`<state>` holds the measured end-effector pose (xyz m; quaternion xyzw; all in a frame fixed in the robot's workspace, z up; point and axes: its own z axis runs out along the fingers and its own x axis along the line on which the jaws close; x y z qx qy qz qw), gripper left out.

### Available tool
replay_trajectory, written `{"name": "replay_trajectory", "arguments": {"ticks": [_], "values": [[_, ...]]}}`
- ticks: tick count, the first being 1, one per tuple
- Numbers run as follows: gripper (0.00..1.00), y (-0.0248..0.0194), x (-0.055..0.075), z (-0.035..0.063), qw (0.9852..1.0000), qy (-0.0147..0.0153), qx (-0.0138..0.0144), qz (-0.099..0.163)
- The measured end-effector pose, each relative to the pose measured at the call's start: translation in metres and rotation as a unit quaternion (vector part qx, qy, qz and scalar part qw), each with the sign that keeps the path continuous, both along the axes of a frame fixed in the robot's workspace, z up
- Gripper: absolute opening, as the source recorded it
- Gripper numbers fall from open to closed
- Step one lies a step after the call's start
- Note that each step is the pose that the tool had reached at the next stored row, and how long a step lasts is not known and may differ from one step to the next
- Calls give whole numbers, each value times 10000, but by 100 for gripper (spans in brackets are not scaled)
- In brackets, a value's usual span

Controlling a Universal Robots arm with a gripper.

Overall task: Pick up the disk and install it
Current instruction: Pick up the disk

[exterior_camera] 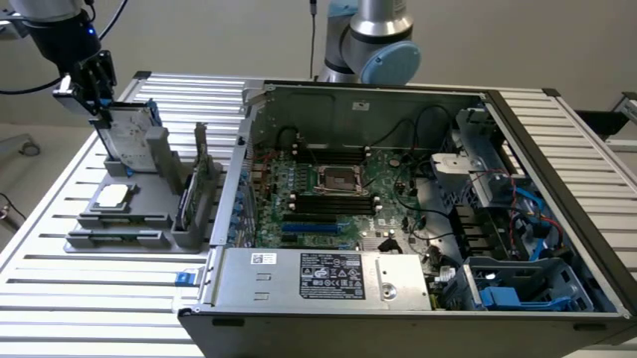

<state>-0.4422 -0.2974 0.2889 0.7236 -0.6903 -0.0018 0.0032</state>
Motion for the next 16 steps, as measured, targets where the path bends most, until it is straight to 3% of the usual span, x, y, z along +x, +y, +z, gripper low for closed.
{"name": "replay_trajectory", "arguments": {"ticks": [6, 7, 10, 16], "values": [[43, 0, 0, 0, 10000, 0, -1, 0], [36, 0, -1, -1, 10000, 1, 0, 0], [33, 0, 0, -1, 10000, 0, 0, 0], [33, -5, 0, -1, 10000, 0, 0, 0]]}}
